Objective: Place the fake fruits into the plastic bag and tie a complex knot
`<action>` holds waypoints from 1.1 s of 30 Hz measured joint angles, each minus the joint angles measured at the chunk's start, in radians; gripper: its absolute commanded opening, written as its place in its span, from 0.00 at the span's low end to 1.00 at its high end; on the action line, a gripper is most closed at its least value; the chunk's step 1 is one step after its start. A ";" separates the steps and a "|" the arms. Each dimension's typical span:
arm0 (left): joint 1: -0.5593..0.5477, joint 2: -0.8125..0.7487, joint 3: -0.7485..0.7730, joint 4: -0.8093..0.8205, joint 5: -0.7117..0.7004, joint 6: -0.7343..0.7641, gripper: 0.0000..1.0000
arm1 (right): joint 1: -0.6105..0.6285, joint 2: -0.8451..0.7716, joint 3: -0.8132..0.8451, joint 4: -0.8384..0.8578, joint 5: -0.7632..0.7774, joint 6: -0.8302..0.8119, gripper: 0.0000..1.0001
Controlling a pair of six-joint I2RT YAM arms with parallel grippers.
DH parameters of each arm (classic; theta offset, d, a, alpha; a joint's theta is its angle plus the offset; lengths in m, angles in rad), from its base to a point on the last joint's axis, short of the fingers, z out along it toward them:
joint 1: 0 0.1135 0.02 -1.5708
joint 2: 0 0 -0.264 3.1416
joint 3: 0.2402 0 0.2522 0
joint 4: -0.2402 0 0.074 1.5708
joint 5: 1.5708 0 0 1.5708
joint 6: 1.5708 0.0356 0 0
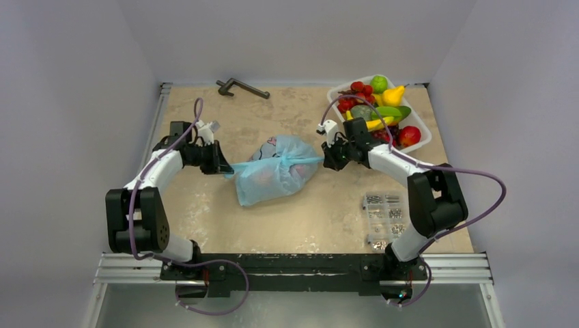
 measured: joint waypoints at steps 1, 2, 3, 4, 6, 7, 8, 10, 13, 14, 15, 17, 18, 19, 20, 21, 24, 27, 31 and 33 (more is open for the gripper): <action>0.000 0.000 -0.002 -0.002 0.005 -0.005 0.00 | -0.001 0.000 0.003 -0.002 -0.001 0.000 0.00; 0.000 0.000 -0.003 0.000 0.013 -0.006 0.00 | -0.001 0.000 0.018 -0.018 0.000 0.000 0.00; 0.000 -0.004 -0.002 0.006 0.019 -0.006 0.00 | -0.003 0.003 0.040 -0.034 0.001 0.000 0.00; 0.001 -0.014 -0.002 0.014 0.024 -0.006 0.00 | -0.007 0.005 0.071 -0.048 0.002 0.000 0.00; 0.002 -0.043 0.018 0.024 0.033 -0.003 0.00 | -0.019 0.013 0.162 -0.072 0.004 0.001 0.00; 0.005 -0.060 0.051 0.024 0.040 0.001 0.00 | -0.026 0.021 0.216 -0.082 0.003 0.001 0.00; 0.008 -0.065 0.080 0.031 0.045 0.004 0.00 | -0.032 0.028 0.257 -0.084 0.002 0.001 0.00; 0.016 -0.064 0.158 0.064 0.052 0.012 0.00 | -0.046 0.050 0.341 -0.080 -0.006 0.000 0.00; 0.019 -0.052 0.210 0.125 0.050 0.023 0.00 | -0.053 0.077 0.384 -0.050 -0.010 -0.003 0.00; 0.019 -0.043 0.210 0.136 0.046 0.030 0.00 | -0.054 0.089 0.383 -0.048 -0.010 -0.005 0.00; 0.019 -0.027 0.208 0.138 0.043 0.036 0.00 | -0.054 0.106 0.378 -0.042 -0.010 -0.007 0.00; 0.019 0.016 0.189 0.142 0.040 0.045 0.00 | -0.054 0.151 0.368 -0.027 -0.009 -0.011 0.00; 0.019 0.032 0.175 0.143 0.037 0.053 0.00 | -0.054 0.175 0.367 -0.024 -0.009 -0.012 0.00; 0.018 0.049 0.154 0.142 0.031 0.064 0.00 | -0.054 0.206 0.363 -0.020 -0.009 -0.012 0.00; 0.017 0.063 0.135 0.136 0.024 0.073 0.00 | -0.053 0.230 0.355 -0.016 -0.009 -0.012 0.00; 0.014 0.077 0.121 0.125 0.019 0.084 0.00 | -0.053 0.250 0.343 -0.016 -0.010 -0.012 0.00; 0.008 0.115 0.114 0.100 0.002 0.103 0.00 | -0.051 0.270 0.296 -0.019 -0.012 -0.014 0.00; 0.006 0.135 0.114 0.091 -0.005 0.117 0.00 | -0.051 0.265 0.266 -0.017 -0.018 -0.023 0.00; 0.006 0.137 0.120 0.078 0.000 0.121 0.00 | -0.051 0.257 0.262 -0.034 -0.040 -0.037 0.00; 0.006 0.134 0.127 0.067 0.001 0.124 0.04 | -0.053 0.247 0.266 -0.060 -0.061 -0.043 0.06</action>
